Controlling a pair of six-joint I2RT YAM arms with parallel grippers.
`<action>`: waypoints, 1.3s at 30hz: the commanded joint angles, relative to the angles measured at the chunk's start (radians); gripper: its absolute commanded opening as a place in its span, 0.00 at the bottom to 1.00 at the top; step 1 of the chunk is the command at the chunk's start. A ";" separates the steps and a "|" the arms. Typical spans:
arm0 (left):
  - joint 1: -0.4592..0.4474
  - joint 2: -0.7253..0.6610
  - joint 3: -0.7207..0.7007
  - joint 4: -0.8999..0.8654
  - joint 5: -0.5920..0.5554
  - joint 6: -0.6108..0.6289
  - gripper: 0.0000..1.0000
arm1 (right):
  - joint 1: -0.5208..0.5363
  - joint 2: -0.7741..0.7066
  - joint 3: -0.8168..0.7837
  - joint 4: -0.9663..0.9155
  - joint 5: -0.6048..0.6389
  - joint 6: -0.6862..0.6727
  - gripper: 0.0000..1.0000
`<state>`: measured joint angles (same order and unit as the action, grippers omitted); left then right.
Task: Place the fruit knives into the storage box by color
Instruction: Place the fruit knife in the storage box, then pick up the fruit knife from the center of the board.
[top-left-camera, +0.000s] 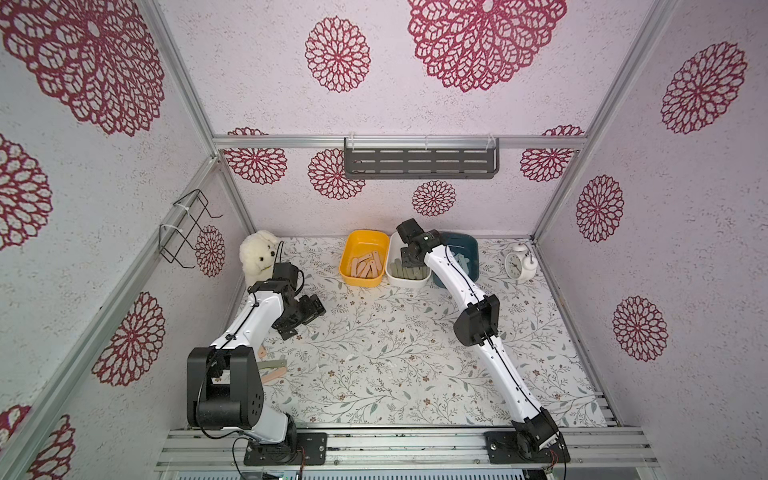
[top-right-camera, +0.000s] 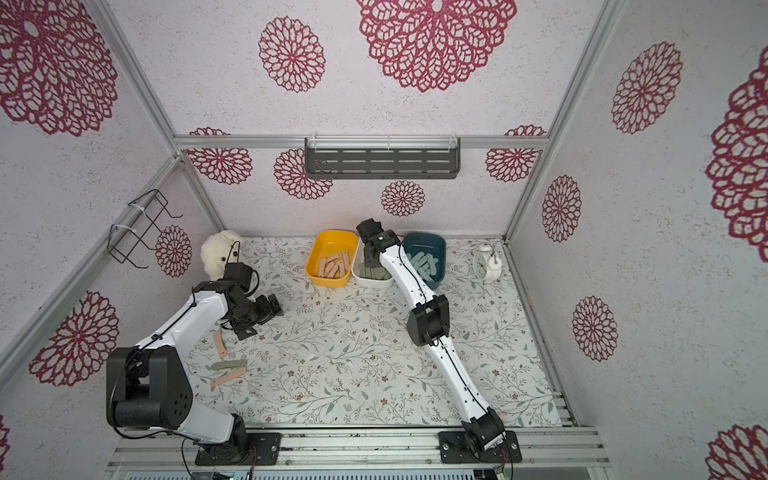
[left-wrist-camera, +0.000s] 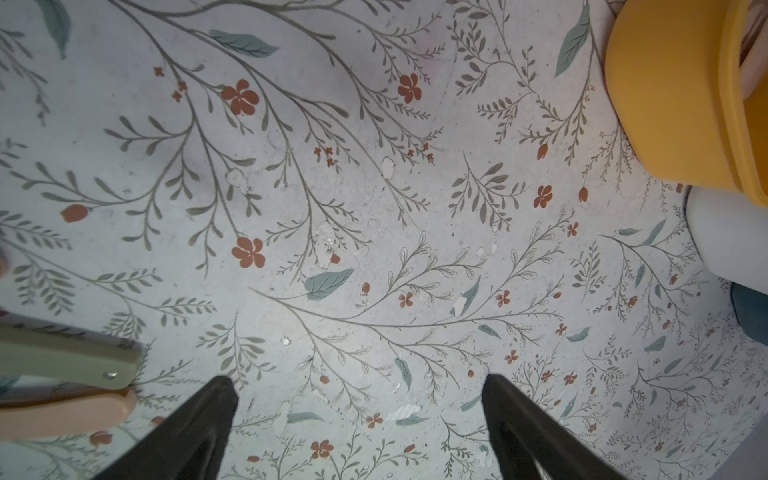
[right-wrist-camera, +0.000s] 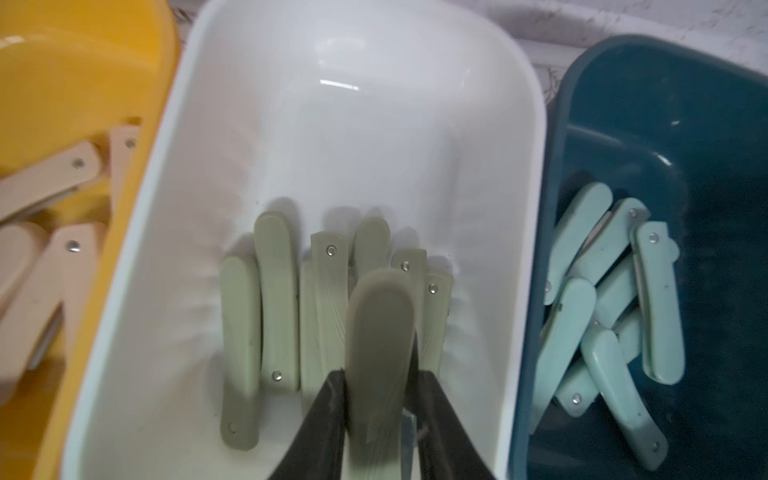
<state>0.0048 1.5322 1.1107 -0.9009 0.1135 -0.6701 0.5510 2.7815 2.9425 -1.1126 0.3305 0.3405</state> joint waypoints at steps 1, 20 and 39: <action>0.012 0.007 0.046 -0.068 -0.093 -0.001 0.97 | 0.001 -0.027 0.022 0.036 -0.016 -0.030 0.45; 0.303 -0.065 -0.163 0.026 -0.267 -0.192 0.96 | 0.134 -0.145 0.022 -0.011 -0.073 -0.077 0.99; 0.408 0.255 -0.064 0.197 -0.157 -0.125 0.46 | 0.177 -0.206 0.010 -0.041 -0.122 -0.084 0.99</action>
<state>0.4088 1.7584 1.0302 -0.7296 -0.0769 -0.8032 0.7383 2.6797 2.9425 -1.1431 0.2268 0.2699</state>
